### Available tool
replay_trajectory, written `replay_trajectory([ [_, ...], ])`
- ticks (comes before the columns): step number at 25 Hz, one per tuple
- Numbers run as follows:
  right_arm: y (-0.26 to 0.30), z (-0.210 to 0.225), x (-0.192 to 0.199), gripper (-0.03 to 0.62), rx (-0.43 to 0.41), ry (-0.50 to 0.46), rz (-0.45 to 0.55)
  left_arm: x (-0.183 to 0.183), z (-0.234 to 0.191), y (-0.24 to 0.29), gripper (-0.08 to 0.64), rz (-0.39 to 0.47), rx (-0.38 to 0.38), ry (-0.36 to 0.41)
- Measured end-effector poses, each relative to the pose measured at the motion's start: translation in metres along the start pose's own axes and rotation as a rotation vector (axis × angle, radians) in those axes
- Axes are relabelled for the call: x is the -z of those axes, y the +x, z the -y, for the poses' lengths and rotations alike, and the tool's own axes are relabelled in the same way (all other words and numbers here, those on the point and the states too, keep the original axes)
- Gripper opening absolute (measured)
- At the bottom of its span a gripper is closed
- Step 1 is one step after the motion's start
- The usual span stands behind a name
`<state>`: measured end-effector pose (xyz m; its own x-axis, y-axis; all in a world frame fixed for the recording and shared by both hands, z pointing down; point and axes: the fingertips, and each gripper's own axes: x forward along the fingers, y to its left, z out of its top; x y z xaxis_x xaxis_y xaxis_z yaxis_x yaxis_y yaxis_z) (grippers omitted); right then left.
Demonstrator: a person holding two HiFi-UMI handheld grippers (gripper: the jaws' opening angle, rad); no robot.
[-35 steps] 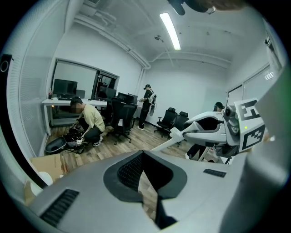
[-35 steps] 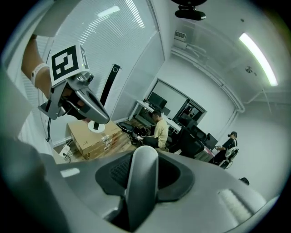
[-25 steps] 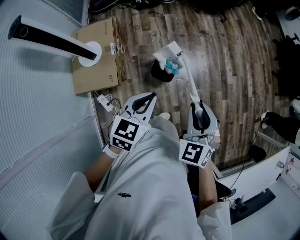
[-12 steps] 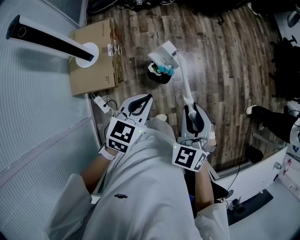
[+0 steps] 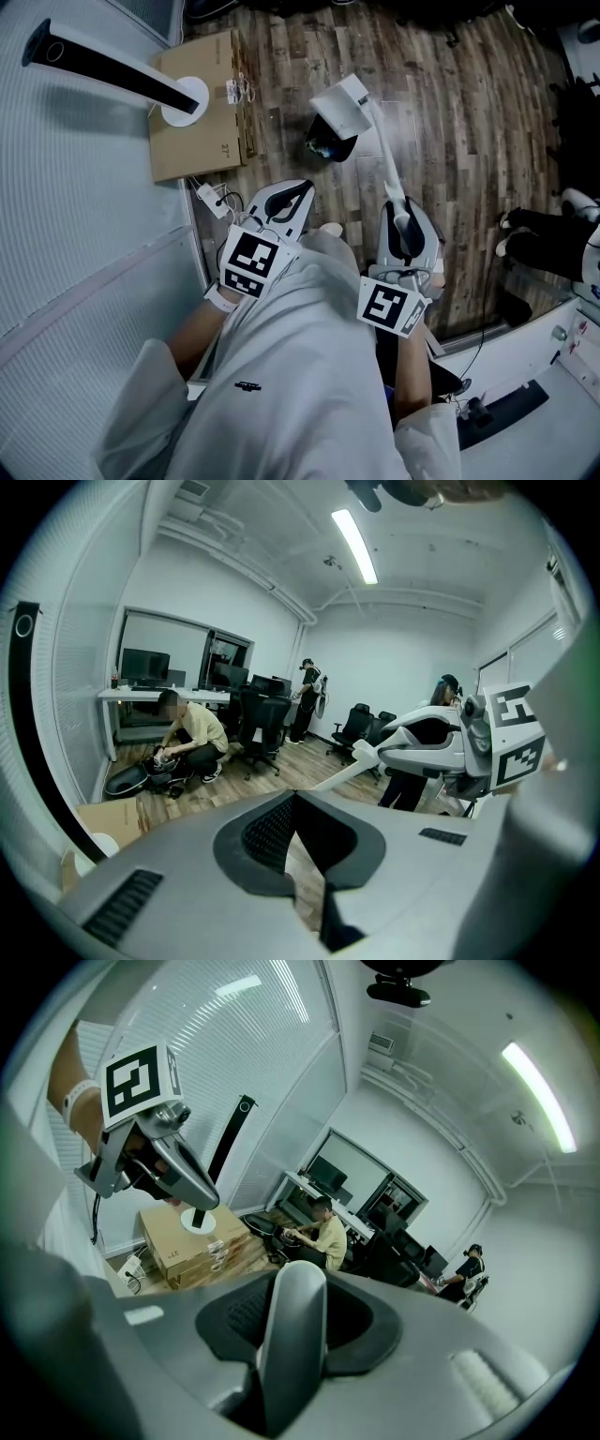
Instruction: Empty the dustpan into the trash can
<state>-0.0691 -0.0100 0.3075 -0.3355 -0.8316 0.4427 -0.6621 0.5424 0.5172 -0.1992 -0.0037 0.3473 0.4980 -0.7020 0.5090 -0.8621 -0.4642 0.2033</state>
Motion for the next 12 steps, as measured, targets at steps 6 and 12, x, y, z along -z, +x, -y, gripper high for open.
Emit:
replay_trajectory([
  [6, -0.004, -0.002, -0.002, 0.133, 0.013, -0.021, 0.006, -0.002, 0.005, 0.004, 0.006, 0.002, 0.032, 0.01],
  [12, -0.006, 0.003, 0.004, 0.135, 0.024, -0.014, 0.001, -0.005, 0.013, 0.01, 0.006, -0.004, 0.057, 0.033],
])
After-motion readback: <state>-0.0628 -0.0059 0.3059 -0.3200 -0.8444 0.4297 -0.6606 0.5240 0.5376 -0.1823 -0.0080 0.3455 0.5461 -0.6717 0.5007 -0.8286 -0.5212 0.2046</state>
